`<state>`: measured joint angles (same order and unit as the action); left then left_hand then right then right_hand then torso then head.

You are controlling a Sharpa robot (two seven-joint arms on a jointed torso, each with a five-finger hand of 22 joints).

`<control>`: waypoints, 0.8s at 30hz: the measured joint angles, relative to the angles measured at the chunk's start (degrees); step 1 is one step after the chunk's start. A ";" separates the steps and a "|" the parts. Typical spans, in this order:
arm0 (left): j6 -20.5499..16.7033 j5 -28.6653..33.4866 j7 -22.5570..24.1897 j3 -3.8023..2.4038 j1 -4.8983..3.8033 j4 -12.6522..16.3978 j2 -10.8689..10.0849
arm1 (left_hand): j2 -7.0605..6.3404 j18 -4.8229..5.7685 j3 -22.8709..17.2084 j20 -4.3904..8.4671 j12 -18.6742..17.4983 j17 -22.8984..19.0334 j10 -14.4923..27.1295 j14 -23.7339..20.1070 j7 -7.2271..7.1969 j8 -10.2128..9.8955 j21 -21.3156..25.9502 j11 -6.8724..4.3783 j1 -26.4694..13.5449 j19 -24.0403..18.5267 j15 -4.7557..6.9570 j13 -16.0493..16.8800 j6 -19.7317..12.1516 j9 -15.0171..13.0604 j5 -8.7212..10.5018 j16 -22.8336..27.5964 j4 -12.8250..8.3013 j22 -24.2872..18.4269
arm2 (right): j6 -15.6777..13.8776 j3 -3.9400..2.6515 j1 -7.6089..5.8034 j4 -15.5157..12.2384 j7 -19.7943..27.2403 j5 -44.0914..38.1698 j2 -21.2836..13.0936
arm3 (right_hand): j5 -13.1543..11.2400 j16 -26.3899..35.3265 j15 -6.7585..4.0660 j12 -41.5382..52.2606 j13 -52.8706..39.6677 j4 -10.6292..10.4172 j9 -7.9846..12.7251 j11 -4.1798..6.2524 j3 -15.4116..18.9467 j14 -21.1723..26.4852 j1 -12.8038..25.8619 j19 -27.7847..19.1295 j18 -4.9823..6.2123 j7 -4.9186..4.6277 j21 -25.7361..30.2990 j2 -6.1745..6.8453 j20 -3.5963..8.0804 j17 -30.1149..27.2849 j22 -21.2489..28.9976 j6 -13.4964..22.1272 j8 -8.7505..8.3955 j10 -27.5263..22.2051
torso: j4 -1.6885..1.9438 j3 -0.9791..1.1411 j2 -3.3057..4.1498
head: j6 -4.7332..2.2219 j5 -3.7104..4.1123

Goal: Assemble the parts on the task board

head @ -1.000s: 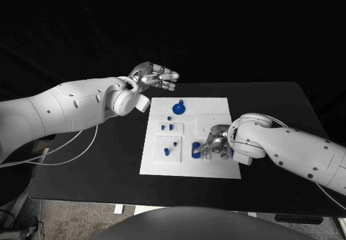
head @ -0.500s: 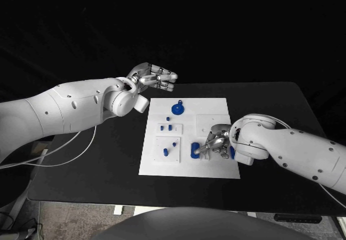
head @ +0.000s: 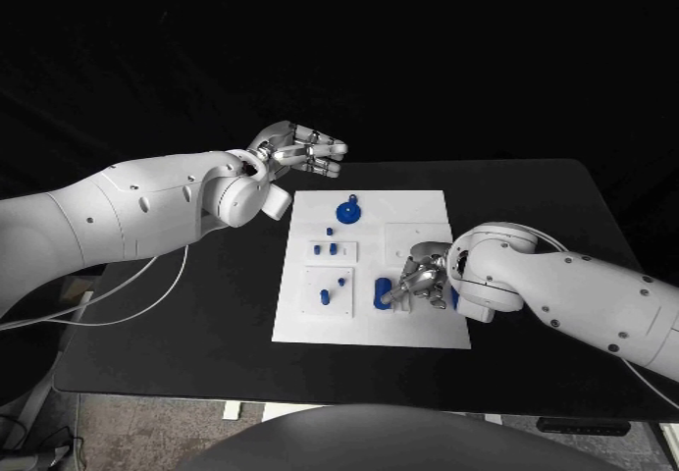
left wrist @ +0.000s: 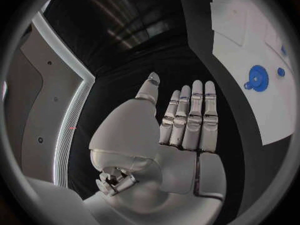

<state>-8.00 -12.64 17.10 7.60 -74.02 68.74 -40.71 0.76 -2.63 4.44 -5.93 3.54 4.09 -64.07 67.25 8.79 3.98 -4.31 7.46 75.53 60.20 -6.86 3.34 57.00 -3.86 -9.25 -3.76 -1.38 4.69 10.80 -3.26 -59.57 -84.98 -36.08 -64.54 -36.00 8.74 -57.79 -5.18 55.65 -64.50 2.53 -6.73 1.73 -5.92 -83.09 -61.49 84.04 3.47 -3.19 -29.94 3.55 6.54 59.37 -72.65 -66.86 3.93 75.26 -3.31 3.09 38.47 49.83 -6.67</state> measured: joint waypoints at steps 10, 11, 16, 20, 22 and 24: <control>0.02 -0.04 -0.01 0.01 0.00 -0.02 0.00 | 0.00 0.00 0.00 0.00 0.00 0.00 0.00 0.00 0.00 0.00 0.00 0.00 0.00 0.00 0.00 0.00 0.00 0.00 0.00 0.00 0.00 0.01 | -0.11 0.00 0.30 0.46 -0.17 -1.04 0.41 | 0.81 0.00 0.00 0.00 0.00 0.75 0.16 0.22 -0.75 0.00 -0.11 0.00 0.01 0.06 -0.21 -0.49 0.00 0.00 -0.18 -0.48 0.00 0.22 | 0.02 0.00 -0.01 | 0.11 0.00; 0.02 -0.04 -0.01 0.01 0.00 -0.02 0.00 | 0.00 0.00 0.00 0.00 0.00 0.00 0.00 0.00 0.00 0.00 0.00 0.00 0.00 0.00 0.00 0.00 0.00 0.00 0.00 0.00 0.00 0.00 | -0.17 0.00 0.31 0.53 -0.21 -1.11 0.43 | 0.84 0.00 0.00 0.00 0.00 0.87 0.21 0.22 -0.87 0.00 0.04 0.00 0.00 0.21 -0.21 -0.64 0.00 0.00 -0.18 -0.63 0.00 0.22 | 0.02 0.00 -0.01 | 0.12 0.00; 0.04 -0.05 -0.01 0.01 0.00 -0.02 -0.03 | 0.00 0.00 0.00 0.00 0.00 0.00 0.00 0.00 0.00 0.00 0.00 0.00 0.00 0.00 0.00 0.00 0.00 0.00 0.00 0.00 0.00 0.01 | -0.72 0.00 0.36 0.87 -0.44 -1.48 0.52 | 1.27 0.00 -0.01 0.00 0.00 1.21 0.32 0.23 -0.89 -0.01 0.67 0.00 0.00 0.24 -0.54 -2.06 0.00 0.00 -0.28 -0.65 0.00 0.23 | 0.02 0.01 -0.01 | 0.17 0.00; 0.06 -0.06 -0.03 0.00 0.00 -0.03 -0.05 | 0.00 0.00 0.00 0.00 0.00 0.00 0.00 0.00 0.00 0.00 0.00 0.00 0.00 0.00 0.00 0.00 0.00 0.00 0.00 0.00 0.00 -0.04 | -1.01 0.00 0.40 1.10 -0.57 -1.63 0.49 | 3.13 0.00 -0.16 0.00 0.00 1.23 0.46 0.42 -0.94 -0.16 1.58 0.00 0.00 0.25 -0.54 -3.76 0.00 0.00 -0.27 -0.66 0.00 0.42 | 0.01 0.02 -0.01 | 0.18 0.00; 0.08 -0.07 -0.03 -0.01 0.00 -0.03 -0.06 | 0.00 0.00 0.00 0.00 0.00 0.00 0.00 0.00 0.00 0.00 0.00 0.00 0.00 0.00 0.00 0.00 0.00 0.00 0.00 0.00 0.00 -0.04 | -1.01 0.03 0.46 1.20 -0.60 -1.63 0.48 | 2.28 0.00 -0.16 0.00 0.00 2.03 0.51 0.42 -2.20 -0.16 1.25 0.00 0.00 0.25 -0.79 -4.81 0.00 0.00 -0.27 -0.66 0.00 0.42 | 0.01 0.02 -0.01 | 0.18 0.00; 0.08 -0.08 -0.04 -0.01 0.00 -0.03 -0.08 | 0.00 0.00 0.00 0.00 0.00 0.00 0.00 0.00 0.00 0.00 0.00 0.00 0.00 0.00 0.00 0.00 0.00 0.00 0.00 0.00 0.00 -0.04 | -1.02 0.04 0.47 1.32 -0.64 -1.64 0.44 | 2.08 0.00 -0.16 0.00 0.00 2.87 0.56 0.42 -3.38 -0.16 1.47 0.00 0.00 0.26 -0.80 -5.07 0.00 0.00 -0.31 -0.67 0.02 0.42 | 0.01 0.02 -0.01 | 0.18 0.01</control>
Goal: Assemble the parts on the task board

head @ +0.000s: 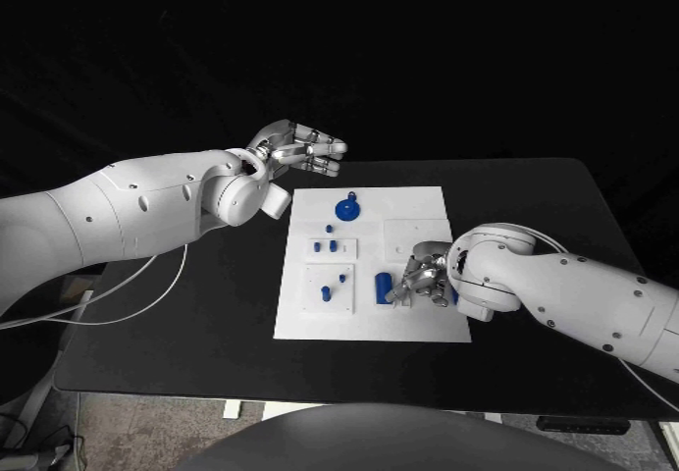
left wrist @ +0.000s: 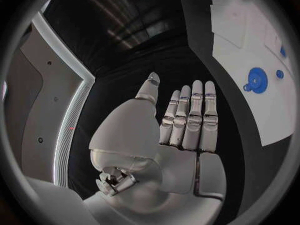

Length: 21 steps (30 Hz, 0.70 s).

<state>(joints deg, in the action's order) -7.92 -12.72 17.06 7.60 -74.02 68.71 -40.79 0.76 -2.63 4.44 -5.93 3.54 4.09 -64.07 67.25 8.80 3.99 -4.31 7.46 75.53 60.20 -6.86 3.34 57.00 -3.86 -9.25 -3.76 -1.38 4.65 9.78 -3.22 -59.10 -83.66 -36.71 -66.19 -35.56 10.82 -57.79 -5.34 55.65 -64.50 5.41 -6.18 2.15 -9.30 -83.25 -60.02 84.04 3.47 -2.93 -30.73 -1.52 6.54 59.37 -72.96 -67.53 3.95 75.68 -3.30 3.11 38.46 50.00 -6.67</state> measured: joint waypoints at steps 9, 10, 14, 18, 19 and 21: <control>0.06 -0.03 -0.06 0.01 0.00 -0.01 -0.08 | 0.00 0.00 0.00 0.00 0.00 0.00 0.00 0.00 0.00 0.00 0.00 0.00 0.00 0.00 0.00 0.00 0.00 0.00 0.00 0.00 0.00 0.01 | 0.29 -0.05 0.00 0.25 -0.21 0.02 -0.28 | 2.72 0.00 0.00 0.00 -0.04 0.41 0.22 0.00 -0.81 0.00 1.48 0.00 0.00 0.07 0.00 0.78 0.00 0.00 -0.02 -0.07 0.02 0.00 | -0.03 -0.02 -0.02 | 0.00 0.08; 0.07 -0.03 -0.07 0.01 0.00 -0.01 -0.09 | 0.00 0.00 0.00 0.00 0.00 0.00 0.00 0.00 0.00 0.00 0.00 0.00 0.00 0.00 0.00 0.00 0.00 0.00 0.00 0.00 0.00 0.01 | 0.36 -0.05 0.01 0.26 -0.22 0.04 -0.28 | 2.72 0.00 0.00 0.00 -0.04 0.49 0.22 0.00 -0.73 0.00 1.48 0.00 0.00 0.07 0.00 0.78 0.00 0.00 -0.02 -0.07 0.02 0.00 | -0.03 -0.02 -0.02 | 0.00 0.09; 0.11 -0.05 -0.11 0.02 0.00 -0.01 -0.12 | 0.00 0.00 0.00 0.00 0.00 0.00 0.00 0.00 0.00 0.00 0.00 0.00 0.00 0.00 0.00 0.00 0.00 0.00 0.00 0.00 0.00 0.01 | 0.69 -0.05 0.07 0.32 -0.27 0.13 -0.28 | 2.72 0.00 0.00 0.00 -0.04 0.49 0.17 0.00 -0.73 0.00 1.79 0.00 0.00 0.07 0.00 1.08 0.00 -0.08 -0.02 -0.07 0.03 0.00 | -0.02 -0.02 -0.02 | 0.00 0.09; 0.16 -0.06 -0.16 0.02 0.00 -0.01 -0.13 | 0.00 0.00 0.00 0.00 0.00 0.00 0.00 0.00 0.00 0.00 0.00 0.00 0.00 0.00 0.00 0.00 0.00 0.00 0.00 0.00 0.00 0.01 | 0.94 -0.07 0.19 0.46 -0.35 0.15 -0.24 | 1.24 0.00 0.01 0.00 -0.04 0.30 0.13 -0.01 -0.24 0.01 1.78 0.00 0.00 0.07 0.00 1.53 0.00 -0.08 -0.01 -0.07 0.05 0.00 | -0.01 -0.02 -0.02 | 0.00 0.09; 0.17 -0.07 -0.17 0.02 0.00 -0.01 -0.13 | 0.00 0.00 0.00 0.00 0.00 0.00 0.00 0.00 0.00 0.00 0.00 0.00 0.00 0.00 0.00 0.00 0.00 0.00 0.00 0.00 0.00 0.01 | 0.97 -0.07 0.22 0.49 -0.38 0.15 -0.23 | 0.92 0.00 0.01 0.00 -0.04 0.18 0.12 -0.01 -0.12 0.01 1.78 0.00 0.00 0.07 0.00 1.53 0.00 -0.08 -0.01 -0.07 0.05 0.00 | 0.01 -0.02 -0.01 | 0.00 0.09; 0.18 -0.08 -0.20 0.02 0.00 -0.01 -0.13 | 0.00 0.00 0.00 0.00 0.00 0.00 0.00 0.00 0.00 0.00 0.00 0.00 0.00 0.00 0.00 0.00 0.00 0.00 0.00 0.00 0.00 0.01 | 1.01 -0.07 0.29 0.55 -0.44 0.15 -0.23 | 0.72 0.00 0.01 0.00 -0.04 0.15 0.13 -0.01 -0.09 0.01 1.78 0.00 0.00 0.07 0.00 1.53 0.00 -0.08 -0.01 -0.07 0.04 0.00 | 0.03 -0.02 0.00 | 0.00 0.09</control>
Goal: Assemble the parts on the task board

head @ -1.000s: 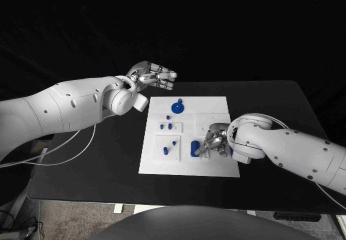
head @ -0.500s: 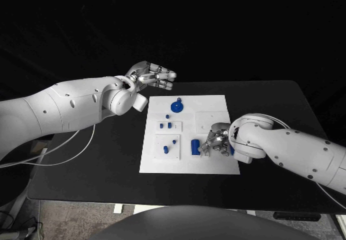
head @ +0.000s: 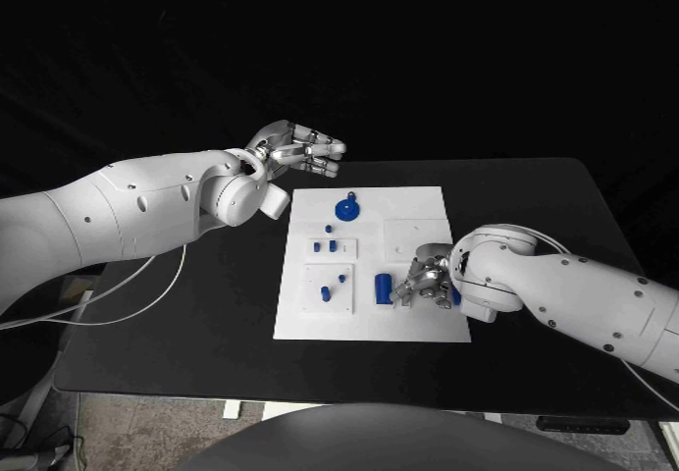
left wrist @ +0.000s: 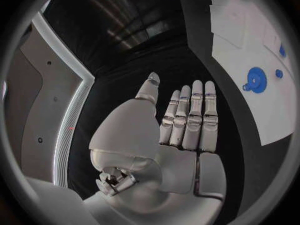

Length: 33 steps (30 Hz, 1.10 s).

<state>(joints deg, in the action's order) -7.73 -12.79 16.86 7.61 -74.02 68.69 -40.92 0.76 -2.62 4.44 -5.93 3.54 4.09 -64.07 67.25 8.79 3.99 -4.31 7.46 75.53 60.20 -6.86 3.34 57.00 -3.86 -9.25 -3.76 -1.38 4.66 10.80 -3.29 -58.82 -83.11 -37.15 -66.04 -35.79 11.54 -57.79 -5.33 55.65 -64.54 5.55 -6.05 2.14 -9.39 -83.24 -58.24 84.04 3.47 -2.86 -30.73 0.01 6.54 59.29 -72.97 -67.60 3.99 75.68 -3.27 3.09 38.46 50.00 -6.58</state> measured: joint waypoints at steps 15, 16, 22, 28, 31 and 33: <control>0.00 -0.04 0.05 0.00 0.00 -0.04 -0.24 | 0.00 0.00 -0.16 0.00 0.00 0.00 0.00 0.00 0.00 0.00 0.00 0.00 0.00 0.00 0.00 0.00 0.00 0.00 0.00 0.00 0.16 0.01 | -2.99 -3.37 0.22 -2.59 2.98 0.57 -5.14 | -1.83 0.00 0.01 1.73 -1.46 -0.89 -1.96 -0.20 1.18 0.01 -1.85 0.00 0.00 -1.02 0.00 1.48 0.00 -0.21 -0.01 2.28 -0.03 0.19 | -0.17 0.10 -0.09 | -0.76 0.57; -0.01 -0.05 0.10 0.00 0.00 -0.02 -0.35 | 0.00 0.00 -0.16 0.00 0.00 0.00 0.00 0.00 0.00 0.00 0.00 0.00 0.00 0.00 0.00 0.00 0.00 0.00 0.00 0.00 0.16 0.01 | -3.29 -4.07 0.14 -2.82 3.37 0.62 -5.84 | -1.83 0.00 0.01 1.73 -1.53 -0.88 -2.01 -0.34 1.17 0.01 -2.04 0.00 0.00 -0.91 0.00 1.27 0.00 -0.21 -0.04 2.40 -0.02 0.33 | -0.21 0.10 -0.10 | -0.86 0.63; -0.06 -0.05 0.34 0.00 0.01 0.12 -0.74 | 0.00 0.00 -0.16 0.00 0.00 0.00 0.00 0.00 0.00 0.00 0.00 0.00 0.00 0.00 0.00 0.00 0.00 0.00 0.00 0.00 0.16 0.01 | -3.97 -6.89 -0.20 -2.93 4.69 0.76 -9.41 | -1.83 -0.23 0.02 1.95 -1.63 -0.72 -2.11 -0.40 1.33 0.02 -2.65 0.00 -0.01 -0.83 -0.32 1.42 0.00 -0.14 -0.19 2.49 -0.03 0.39 | -0.51 0.12 -0.20 | -1.63 1.33; -0.09 -0.05 0.63 0.00 0.01 0.37 -0.93 | 0.00 0.00 -0.16 0.00 0.00 0.00 0.00 0.00 0.00 0.00 0.00 0.00 0.00 0.00 0.00 0.00 0.00 0.00 0.00 0.00 0.16 0.01 | -3.51 -7.75 -0.31 -2.06 4.77 0.35 -12.10 | -2.22 -0.46 0.04 2.17 -1.77 -0.72 -2.11 -0.40 1.33 0.04 -2.87 0.00 -0.01 -0.83 -0.87 1.20 0.00 0.00 -0.39 2.49 -0.03 0.39 | -0.80 0.29 -0.29 | -2.27 1.94; -0.09 -0.04 0.74 0.00 0.01 0.49 -1.06 | 0.00 0.00 -0.16 0.00 0.00 0.00 0.00 0.00 0.00 0.00 0.00 0.00 0.00 0.00 0.00 0.00 0.00 0.00 0.00 0.00 0.16 0.02 | -2.51 -7.88 -0.32 -1.66 4.21 -0.14 -12.80 | -2.67 -0.46 0.04 2.17 -1.77 -0.72 -2.10 -0.40 1.32 0.04 -2.87 0.00 -0.01 -0.83 -0.89 1.20 0.00 0.00 -0.40 2.49 -0.03 0.39 | -0.88 0.34 -0.29 | -2.41 2.19; -0.10 -0.04 0.81 0.00 0.01 0.55 -1.15 | 0.00 0.00 -0.16 0.00 0.00 0.00 0.00 0.00 0.00 0.00 0.00 0.00 0.00 0.00 0.00 0.00 0.00 0.00 0.00 0.00 0.16 0.01 | -1.64 -7.93 -0.29 -1.42 3.60 -0.63 -13.03 | -2.93 -0.46 0.04 2.17 -1.77 -0.72 -2.10 -0.40 1.32 0.04 -2.87 0.00 0.00 -0.93 -0.89 1.20 0.00 0.00 -0.39 2.59 -0.02 0.39 | -0.92 0.36 -0.29 | -2.46 2.39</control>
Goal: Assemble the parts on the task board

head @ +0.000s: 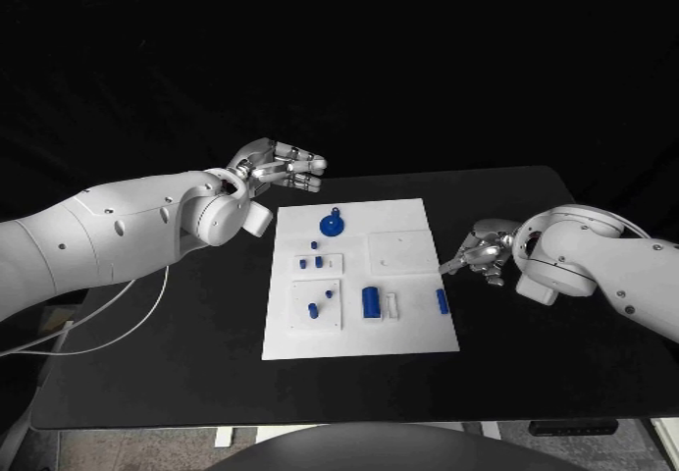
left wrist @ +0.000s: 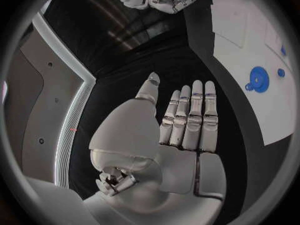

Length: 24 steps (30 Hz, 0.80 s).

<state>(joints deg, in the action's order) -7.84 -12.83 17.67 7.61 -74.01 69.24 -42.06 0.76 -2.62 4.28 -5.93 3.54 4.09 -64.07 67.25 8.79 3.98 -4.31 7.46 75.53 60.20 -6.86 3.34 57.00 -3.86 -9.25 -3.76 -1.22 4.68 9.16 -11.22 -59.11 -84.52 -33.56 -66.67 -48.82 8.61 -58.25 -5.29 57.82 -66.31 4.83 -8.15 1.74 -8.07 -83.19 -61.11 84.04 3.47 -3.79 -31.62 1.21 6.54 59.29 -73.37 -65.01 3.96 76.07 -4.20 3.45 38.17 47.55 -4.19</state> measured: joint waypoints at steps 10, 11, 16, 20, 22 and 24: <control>-0.01 0.00 0.09 0.01 0.00 0.08 -0.05 | 0.00 0.00 0.00 0.00 0.00 0.00 0.00 0.00 0.00 0.00 0.00 0.00 0.00 0.00 0.00 0.00 0.00 0.00 0.00 0.00 0.00 0.00 | 3.31 0.21 1.55 1.12 -3.60 -2.98 -0.18 | -2.69 0.00 0.00 0.00 0.19 -3.48 0.43 0.00 -1.70 0.00 0.10 0.00 -0.01 -0.40 0.00 2.69 0.00 0.10 -0.29 1.22 0.00 0.00 | 0.10 -0.07 0.02 | -0.10 0.65; -0.01 0.00 0.09 0.01 0.00 0.08 -0.05 | 0.00 0.00 0.00 0.00 0.00 0.00 0.00 0.00 0.00 0.00 0.00 0.00 0.00 0.00 0.00 0.00 0.00 0.00 0.00 0.00 0.00 0.01 | 3.47 0.25 1.75 1.22 -3.84 -3.16 -0.11 | -3.11 0.00 0.01 0.00 0.19 -4.19 0.48 0.00 -1.97 0.00 0.25 0.00 0.00 -0.40 0.00 3.14 0.00 0.10 -0.29 1.22 0.00 0.00 | 0.12 -0.07 0.02 | -0.03 0.65; 0.00 0.00 0.10 0.01 0.00 0.09 -0.07 | 0.00 0.00 0.00 0.00 0.00 0.00 0.00 0.00 0.00 0.00 0.00 0.00 0.00 0.00 0.00 0.00 0.00 0.00 0.00 0.00 0.00 0.01 | 4.15 0.53 2.60 1.96 -4.78 -3.88 0.63 | -5.30 0.00 0.01 -0.23 0.31 -8.55 0.74 -0.21 -3.32 0.01 0.68 0.00 0.00 -0.58 0.00 6.11 0.00 0.09 -0.33 2.02 0.00 -0.22 | 0.15 -0.10 0.06 | 0.31 0.58; 0.01 0.00 0.10 0.01 0.01 0.09 -0.08 | 0.00 0.00 0.00 0.00 0.00 0.00 0.00 0.00 0.00 0.00 0.00 0.00 0.00 0.00 0.00 0.00 0.00 0.00 0.00 0.00 0.00 0.01 | 4.30 0.77 3.24 2.44 -5.13 -4.15 1.42 | -5.50 0.01 0.01 -0.62 0.36 -12.51 1.48 -0.21 -2.04 0.01 0.69 0.00 0.00 -0.69 0.57 8.24 0.00 0.20 -0.33 2.54 0.00 -0.22 | 0.22 -0.14 0.07 | 0.57 0.52; 0.01 0.00 0.09 0.01 0.01 0.09 -0.09 | 0.00 0.00 0.00 0.00 0.00 0.00 0.00 0.00 0.00 0.00 0.00 0.00 0.00 0.00 0.00 0.00 0.00 0.00 0.00 0.00 0.00 0.01 | 4.32 0.86 3.46 2.59 -5.19 -4.19 1.83 | -5.50 0.01 0.01 -0.62 0.36 -13.41 1.77 -0.21 -1.14 0.01 0.62 0.00 0.00 -0.70 0.57 8.30 0.00 0.32 -0.33 2.55 0.00 -0.22 | 0.22 -0.16 0.07 | 0.65 0.46; 0.02 0.00 0.09 0.01 0.01 0.09 -0.09 | 0.00 0.00 0.00 0.00 0.00 0.00 0.00 0.00 0.00 0.00 0.00 0.00 0.00 0.00 0.00 0.00 0.00 0.00 0.00 0.00 0.00 0.01 | 4.33 0.93 3.64 2.79 -5.22 -4.23 2.29 | -5.50 0.01 0.01 -0.62 0.36 -13.83 1.95 -0.21 -0.06 0.01 0.44 0.00 0.00 -0.81 0.57 8.12 0.00 0.41 -0.33 2.66 0.01 -0.22 | 0.22 -0.16 0.05 | 0.77 0.41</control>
<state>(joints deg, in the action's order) -7.82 -12.82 17.76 7.63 -74.00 69.33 -42.15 0.76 -2.63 4.28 -5.93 3.54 4.09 -64.07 67.25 8.80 3.99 -4.31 7.46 75.53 60.20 -6.86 3.34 57.00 -3.86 -9.25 -3.76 -1.22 4.68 13.49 -10.29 -55.47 -81.73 -38.78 -70.90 -46.52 3.11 -58.24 -5.28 57.20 -65.95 -9.00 -6.20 1.52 -8.12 -83.18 -60.67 84.04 3.47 -4.60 -31.05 9.33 6.54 59.70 -73.69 -62.35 3.98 75.85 -3.98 3.28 38.23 48.32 -3.78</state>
